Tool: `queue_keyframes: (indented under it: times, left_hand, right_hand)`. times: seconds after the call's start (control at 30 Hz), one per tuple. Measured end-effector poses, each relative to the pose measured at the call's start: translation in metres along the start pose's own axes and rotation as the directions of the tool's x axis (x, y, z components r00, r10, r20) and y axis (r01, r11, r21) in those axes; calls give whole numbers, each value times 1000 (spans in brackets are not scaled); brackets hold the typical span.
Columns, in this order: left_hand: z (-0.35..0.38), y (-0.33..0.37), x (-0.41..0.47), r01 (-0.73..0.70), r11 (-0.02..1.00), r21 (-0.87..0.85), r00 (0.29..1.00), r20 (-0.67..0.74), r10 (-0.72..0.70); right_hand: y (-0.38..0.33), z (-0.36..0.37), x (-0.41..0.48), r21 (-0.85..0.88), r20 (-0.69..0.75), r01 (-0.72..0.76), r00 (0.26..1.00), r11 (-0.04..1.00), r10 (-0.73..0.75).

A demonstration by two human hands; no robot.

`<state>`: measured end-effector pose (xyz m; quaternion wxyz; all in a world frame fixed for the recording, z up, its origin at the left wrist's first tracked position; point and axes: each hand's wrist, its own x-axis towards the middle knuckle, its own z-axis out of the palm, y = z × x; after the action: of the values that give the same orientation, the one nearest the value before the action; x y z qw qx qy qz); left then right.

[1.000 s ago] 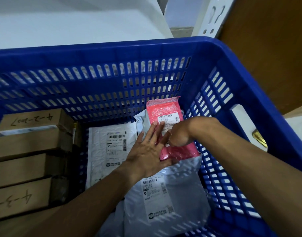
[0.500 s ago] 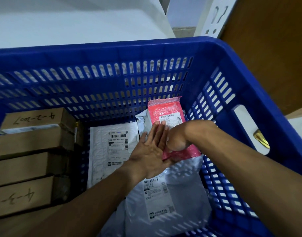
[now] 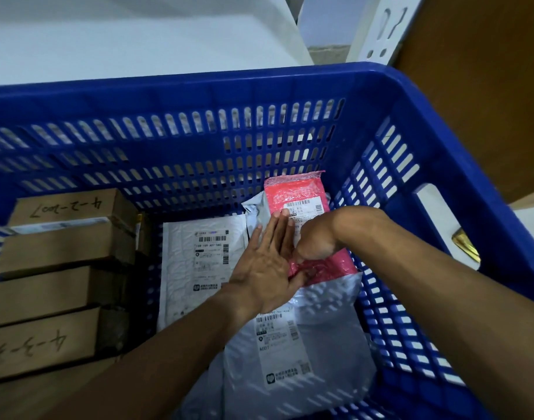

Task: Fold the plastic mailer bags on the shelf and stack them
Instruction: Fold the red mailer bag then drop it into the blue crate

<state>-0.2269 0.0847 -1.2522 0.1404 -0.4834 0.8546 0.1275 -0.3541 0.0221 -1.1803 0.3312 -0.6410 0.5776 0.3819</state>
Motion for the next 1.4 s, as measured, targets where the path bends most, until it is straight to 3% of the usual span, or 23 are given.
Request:
queue_keyframes:
  times: [0.2, 0.5, 0.67, 0.73, 0.87, 1.0, 1.2, 1.4]
  left_hand:
    - [3, -5, 1, -22, 997, -72, 1000, 7, 23]
    - [8, -16, 11, -108, 893, -437, 976, -216, 13]
    - [-1, -28, 3, -77, 907, -415, 960, -277, -46]
    - [-17, -32, -11, -56, 863, -502, 955, -280, -101]
    - [-75, -45, -57, 93, 759, -645, 942, -190, -276]
    - [-144, -64, -81, 184, 713, -677, 926, -124, -357]
    - [-272, -82, -158, 196, 591, -782, 911, -77, -404]
    - [-392, -90, -222, 173, 436, -883, 865, -75, -496]
  right_hand:
    - [3, 5, 7, 75, -99, 5, 995, 997, 2]
    - [14, 6, 24, 103, -193, 12, 981, 995, 8]
    - [14, 3, 9, 89, -242, 45, 970, 995, -22]
    - [13, 5, -4, 133, -274, 76, 961, 988, -37]
    - [7, 4, -50, 236, -348, 163, 935, 958, -73]
    - [1, -27, -110, 322, -559, 268, 828, 908, -46]
    - [-36, -89, -237, 433, -679, 439, 733, 787, -36]
    - [-65, -144, -343, 481, -690, 506, 723, 716, -48]
